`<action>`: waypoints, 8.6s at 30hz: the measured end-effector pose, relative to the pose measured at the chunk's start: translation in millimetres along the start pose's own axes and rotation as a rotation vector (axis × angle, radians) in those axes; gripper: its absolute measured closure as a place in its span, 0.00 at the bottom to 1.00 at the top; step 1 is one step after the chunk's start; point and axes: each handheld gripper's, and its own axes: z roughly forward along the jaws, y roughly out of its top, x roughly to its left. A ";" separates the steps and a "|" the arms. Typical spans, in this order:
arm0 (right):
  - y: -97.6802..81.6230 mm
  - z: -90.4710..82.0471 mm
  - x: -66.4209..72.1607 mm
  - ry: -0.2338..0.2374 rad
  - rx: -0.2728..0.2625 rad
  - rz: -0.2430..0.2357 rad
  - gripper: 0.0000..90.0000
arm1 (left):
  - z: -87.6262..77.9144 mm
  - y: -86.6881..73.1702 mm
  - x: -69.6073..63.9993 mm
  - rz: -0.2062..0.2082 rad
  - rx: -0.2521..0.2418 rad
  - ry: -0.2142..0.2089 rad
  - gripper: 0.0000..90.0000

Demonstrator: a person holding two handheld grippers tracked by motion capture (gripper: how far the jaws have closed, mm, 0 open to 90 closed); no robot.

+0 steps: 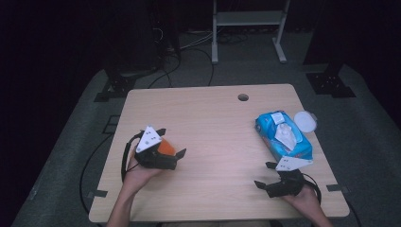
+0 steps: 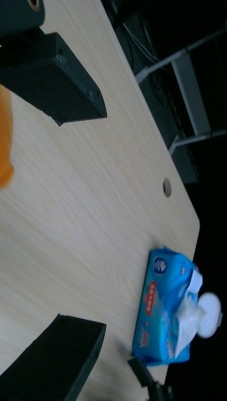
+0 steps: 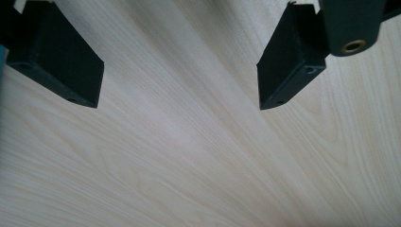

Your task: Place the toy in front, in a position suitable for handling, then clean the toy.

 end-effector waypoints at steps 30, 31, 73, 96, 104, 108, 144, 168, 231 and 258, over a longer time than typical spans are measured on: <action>0.7 1.5 8.2 0.015 0.013 -0.038 0.16 | -18.3 -60.5 59.9 -0.102 0.143 0.103 0.06; 0.8 1.5 8.3 0.014 0.015 -0.040 0.16 | -17.6 -61.3 60.1 -0.100 0.149 0.103 0.06; 1.4 2.2 11.6 0.022 0.019 -0.073 0.20 | -22.5 -80.7 68.1 -0.245 0.121 0.064 0.42; 1.9 -6.9 4.7 -0.014 0.001 -0.051 0.20 | -0.2 -26.4 5.1 -0.169 -0.064 -0.180 0.42; 3.0 -17.4 -2.6 -0.037 -0.053 -0.010 0.20 | 17.0 -24.8 -15.4 -0.138 -0.030 -0.199 0.41; 2.8 -16.3 -2.5 -0.033 -0.043 -0.011 0.20 | 26.8 -25.8 -23.7 -0.139 -0.030 -0.208 0.41; 3.3 -39.6 -18.5 -0.131 -0.141 0.017 0.23 | 87.9 -41.7 -100.8 0.011 0.068 -0.326 0.31; 44.9 -27.3 -109.6 -0.345 -0.075 0.066 0.33 | 89.2 -44.1 -103.1 0.028 0.071 -0.322 0.26; 73.2 -77.1 -46.4 -0.105 -0.253 0.038 0.92 | 69.6 -49.1 -76.3 0.043 0.100 -0.361 0.15; 97.9 15.7 42.5 0.215 -0.080 -0.168 0.84 | 70.3 -48.5 -83.1 0.088 0.094 -0.368 0.17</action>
